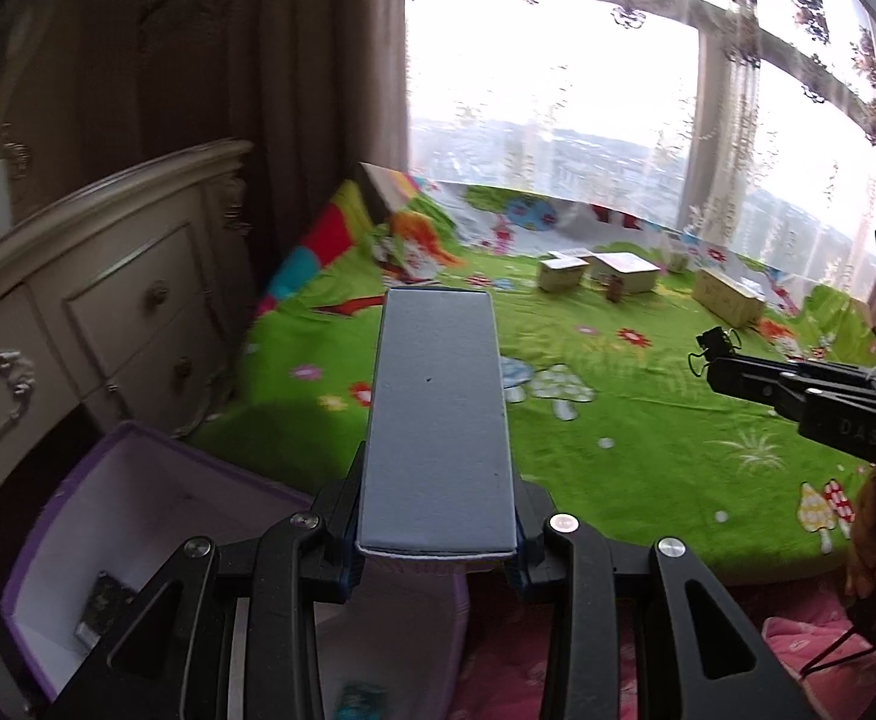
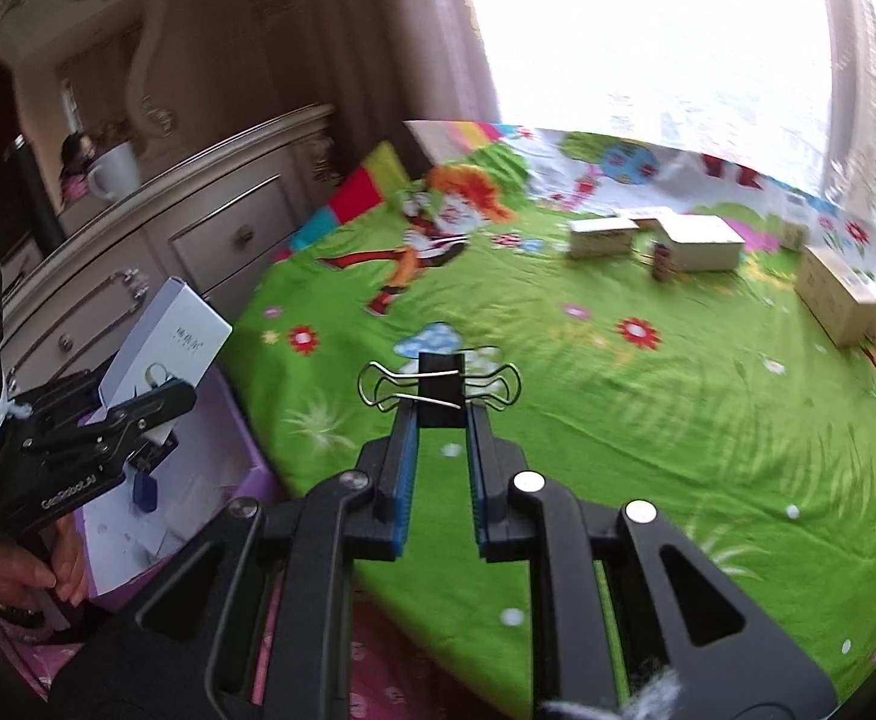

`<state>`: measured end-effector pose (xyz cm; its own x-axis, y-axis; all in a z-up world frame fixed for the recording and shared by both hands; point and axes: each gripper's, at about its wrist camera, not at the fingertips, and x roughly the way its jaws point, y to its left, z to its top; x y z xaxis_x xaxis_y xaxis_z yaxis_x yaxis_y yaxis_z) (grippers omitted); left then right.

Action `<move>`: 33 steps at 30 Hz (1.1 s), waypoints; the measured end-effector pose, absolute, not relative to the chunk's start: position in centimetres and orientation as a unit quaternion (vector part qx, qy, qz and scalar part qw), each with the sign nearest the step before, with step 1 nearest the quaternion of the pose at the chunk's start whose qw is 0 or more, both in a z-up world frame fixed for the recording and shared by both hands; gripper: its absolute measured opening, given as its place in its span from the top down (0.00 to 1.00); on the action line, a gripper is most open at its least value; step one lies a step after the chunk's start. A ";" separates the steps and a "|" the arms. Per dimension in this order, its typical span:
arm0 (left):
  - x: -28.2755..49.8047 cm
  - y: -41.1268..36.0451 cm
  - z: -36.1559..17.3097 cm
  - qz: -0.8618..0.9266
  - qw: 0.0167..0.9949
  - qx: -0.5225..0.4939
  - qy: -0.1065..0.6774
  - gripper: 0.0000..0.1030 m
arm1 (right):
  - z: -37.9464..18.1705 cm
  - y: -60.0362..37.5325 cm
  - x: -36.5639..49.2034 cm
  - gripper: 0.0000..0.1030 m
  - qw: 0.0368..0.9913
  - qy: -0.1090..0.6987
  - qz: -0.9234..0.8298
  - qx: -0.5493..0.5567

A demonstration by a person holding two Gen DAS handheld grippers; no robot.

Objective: Organize rigid objects
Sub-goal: 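Carry the white box and binder clip to the purple storage box and release them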

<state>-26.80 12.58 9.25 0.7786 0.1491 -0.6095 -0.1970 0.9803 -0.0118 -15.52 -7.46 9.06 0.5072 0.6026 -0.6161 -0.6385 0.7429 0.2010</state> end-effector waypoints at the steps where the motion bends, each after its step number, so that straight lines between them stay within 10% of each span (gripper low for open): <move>1: -27.2 13.0 9.2 0.096 0.942 -0.039 0.319 0.64 | 9.1 -6.7 -15.9 0.81 0.865 0.344 0.365 -0.032; 33: -37.3 25.2 6.2 0.288 0.887 -0.108 0.345 0.64 | 8.6 11.2 -30.8 0.81 0.710 0.242 0.581 -0.316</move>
<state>-37.26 25.20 6.22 0.5965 0.4363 -0.6737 -0.5855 0.8107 0.0067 -30.78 11.19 8.62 0.2079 0.6723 -0.7105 -0.9778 0.1249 -0.1680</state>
